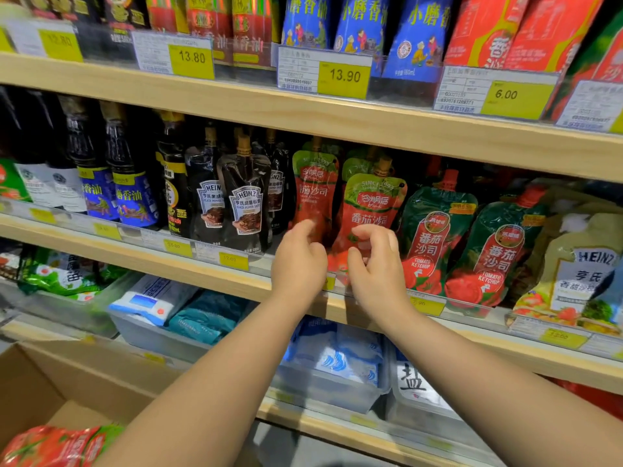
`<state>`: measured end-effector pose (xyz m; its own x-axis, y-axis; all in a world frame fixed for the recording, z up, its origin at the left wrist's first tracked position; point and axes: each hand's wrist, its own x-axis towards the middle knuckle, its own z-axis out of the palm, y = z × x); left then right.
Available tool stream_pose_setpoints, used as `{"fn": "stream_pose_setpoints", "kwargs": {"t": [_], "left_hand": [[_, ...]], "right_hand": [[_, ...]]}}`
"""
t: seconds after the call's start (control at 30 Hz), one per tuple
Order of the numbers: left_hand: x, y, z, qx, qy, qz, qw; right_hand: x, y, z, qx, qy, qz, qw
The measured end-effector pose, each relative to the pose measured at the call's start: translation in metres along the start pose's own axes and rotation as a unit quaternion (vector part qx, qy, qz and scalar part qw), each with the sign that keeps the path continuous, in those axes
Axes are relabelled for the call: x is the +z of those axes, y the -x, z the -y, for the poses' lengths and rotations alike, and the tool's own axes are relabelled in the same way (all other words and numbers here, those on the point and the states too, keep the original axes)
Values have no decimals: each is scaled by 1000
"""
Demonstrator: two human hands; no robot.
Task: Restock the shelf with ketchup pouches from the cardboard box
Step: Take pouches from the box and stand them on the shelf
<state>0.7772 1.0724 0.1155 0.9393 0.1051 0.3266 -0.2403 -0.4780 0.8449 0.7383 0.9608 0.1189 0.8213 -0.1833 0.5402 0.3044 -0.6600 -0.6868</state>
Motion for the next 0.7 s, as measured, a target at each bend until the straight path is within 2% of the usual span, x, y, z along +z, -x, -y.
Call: {"fn": "stream_pose_setpoints", "kwargs": {"t": [0.1, 0.2, 0.3, 0.43, 0.6, 0.7], "left_hand": [[-24, 12, 27, -28, 130, -102, 986], [-46, 29, 69, -98, 165, -173, 966], [-70, 45, 129, -173, 149, -178, 957], [-107, 70, 219, -250, 73, -159, 952], [-141, 115, 309, -367, 69, -279, 885], [-165, 131, 344, -404, 49, -330, 852]], "right_hand": [[25, 8, 10, -33, -22, 9, 999], [61, 21, 19, -55, -42, 40, 997], [109, 44, 31, -45, -56, 118, 990], [177, 83, 46, -37, -64, 196, 978], [257, 133, 62, 0, -98, 285, 953], [307, 168, 68, 49, -124, 343, 930]]}}
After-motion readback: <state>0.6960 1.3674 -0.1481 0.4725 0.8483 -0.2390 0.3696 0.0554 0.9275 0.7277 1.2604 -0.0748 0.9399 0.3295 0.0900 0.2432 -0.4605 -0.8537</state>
